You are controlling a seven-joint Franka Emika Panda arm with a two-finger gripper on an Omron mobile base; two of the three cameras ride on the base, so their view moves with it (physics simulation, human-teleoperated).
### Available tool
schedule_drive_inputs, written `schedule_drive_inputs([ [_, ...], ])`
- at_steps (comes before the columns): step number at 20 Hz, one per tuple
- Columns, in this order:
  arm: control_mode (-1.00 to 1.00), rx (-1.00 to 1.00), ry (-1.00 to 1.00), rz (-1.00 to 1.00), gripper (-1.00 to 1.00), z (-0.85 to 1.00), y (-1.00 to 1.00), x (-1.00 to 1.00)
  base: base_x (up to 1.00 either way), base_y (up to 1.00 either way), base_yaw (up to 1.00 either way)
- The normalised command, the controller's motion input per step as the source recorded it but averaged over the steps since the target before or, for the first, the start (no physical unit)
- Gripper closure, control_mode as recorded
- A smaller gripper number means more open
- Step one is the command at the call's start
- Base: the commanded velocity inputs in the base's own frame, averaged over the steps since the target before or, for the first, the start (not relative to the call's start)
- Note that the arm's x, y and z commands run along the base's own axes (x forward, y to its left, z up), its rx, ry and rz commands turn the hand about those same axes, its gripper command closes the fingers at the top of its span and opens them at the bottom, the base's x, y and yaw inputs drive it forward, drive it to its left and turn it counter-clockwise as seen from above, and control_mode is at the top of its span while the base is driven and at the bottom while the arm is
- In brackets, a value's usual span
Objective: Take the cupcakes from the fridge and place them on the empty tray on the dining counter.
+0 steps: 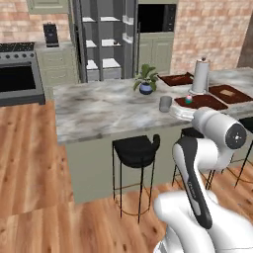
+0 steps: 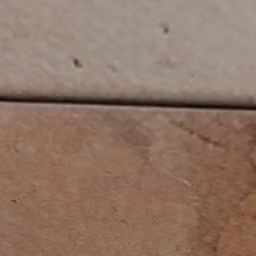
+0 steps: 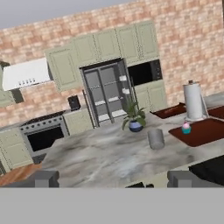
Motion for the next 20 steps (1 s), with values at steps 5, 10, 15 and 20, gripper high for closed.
schedule_drive_inputs([
  [5, 1.00, 0.00, 0.00, 0.00, -1.00, 0.00, 0.00, 0.00, 0.00, 1.00, -0.06],
  [10, 1.00, 0.00, 0.00, 0.00, -1.00, 0.00, 0.00, 0.00, 0.00, 1.00, -0.05],
  [15, 1.00, 0.00, 0.00, 0.00, -1.00, 0.00, 0.00, 0.00, 0.00, 1.00, -0.05],
  [20, 1.00, 0.00, 0.00, 0.00, -1.00, 0.00, 0.00, 0.00, 0.02, 1.00, -0.03],
])
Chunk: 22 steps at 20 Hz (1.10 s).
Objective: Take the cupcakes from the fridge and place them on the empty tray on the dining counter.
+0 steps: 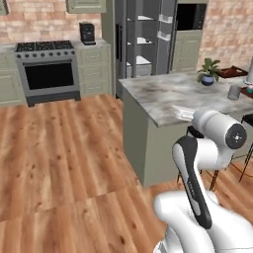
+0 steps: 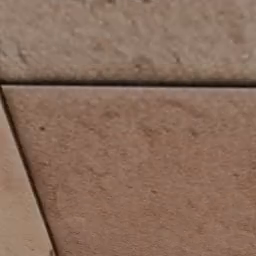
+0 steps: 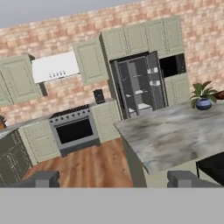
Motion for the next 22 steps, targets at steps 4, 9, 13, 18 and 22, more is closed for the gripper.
schedule_drive_inputs([
  [4, 1.00, 0.00, 0.00, 0.00, -1.00, 0.00, 0.00, 0.00, 0.23, 1.00, -0.02],
  [9, 1.00, 0.00, 0.00, 0.00, -1.00, 0.00, 0.00, 0.00, 0.90, 0.86, -0.01],
  [13, 1.00, 0.00, 0.00, 0.00, -1.00, 0.00, 0.00, 0.00, 1.00, 0.64, 0.00],
  [18, 1.00, 0.00, 0.00, 0.00, -1.00, 0.00, 0.00, 0.00, 1.00, 0.50, 0.00],
  [22, 1.00, 0.00, 0.00, 0.00, -1.00, 0.00, 0.00, 0.00, 1.00, 0.39, 0.00],
])
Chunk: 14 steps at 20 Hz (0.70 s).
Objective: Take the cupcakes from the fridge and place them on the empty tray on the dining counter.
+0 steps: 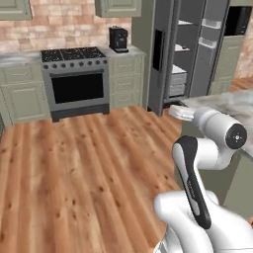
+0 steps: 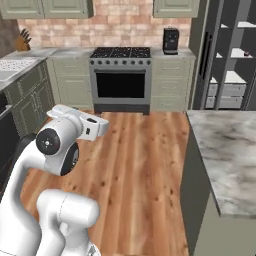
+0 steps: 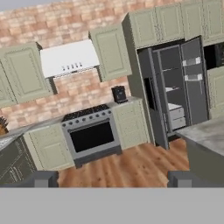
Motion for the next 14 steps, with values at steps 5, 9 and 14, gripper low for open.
schedule_drive_inputs([
  [5, 1.00, 0.00, 0.00, 0.00, -1.00, 0.00, 0.00, 0.00, 1.00, 0.27, -0.02],
  [9, 1.00, 0.00, 0.00, 0.00, -1.00, 0.00, 0.00, 0.00, 1.00, 0.14, -0.07],
  [14, 1.00, 0.00, 0.00, 0.00, -1.00, 0.00, 0.00, 0.00, 1.00, 0.17, -0.05],
])
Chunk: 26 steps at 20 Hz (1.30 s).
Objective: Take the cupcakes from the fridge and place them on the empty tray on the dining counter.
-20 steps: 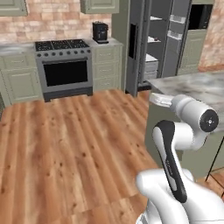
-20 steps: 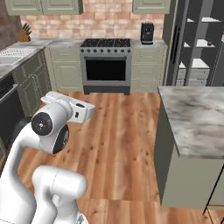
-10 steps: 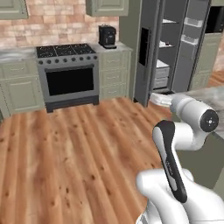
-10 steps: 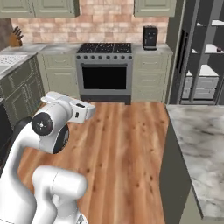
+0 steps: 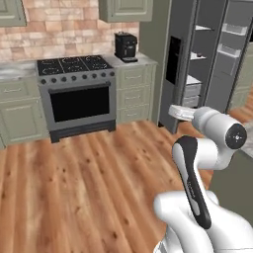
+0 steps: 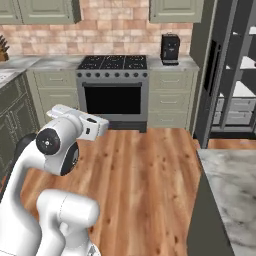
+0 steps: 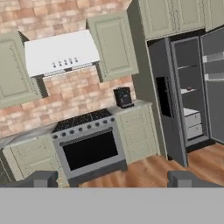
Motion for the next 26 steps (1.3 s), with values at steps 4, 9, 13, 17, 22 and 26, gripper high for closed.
schedule_drive_inputs([
  [4, 1.00, 0.00, 0.00, 0.00, -1.00, 0.00, 0.00, 0.00, 1.00, 0.11, -0.04],
  [9, 1.00, 0.00, 0.00, 0.00, -1.00, 0.00, 0.00, 0.00, 1.00, 0.05, -0.06],
  [13, 1.00, 0.00, 0.00, 0.00, -1.00, 0.00, 0.00, 0.00, 1.00, -0.11, -0.29],
  [17, 1.00, 0.00, 0.00, 0.00, -1.00, 0.00, 0.00, 0.00, 0.90, -0.25, -0.45],
  [22, 1.00, 0.00, 0.00, 0.00, -1.00, 0.00, 0.00, 0.00, 0.78, -0.25, -0.53],
  [26, 1.00, 0.00, 0.00, 0.00, -1.00, 0.00, 0.00, 0.00, 0.71, -0.29, -0.54],
])
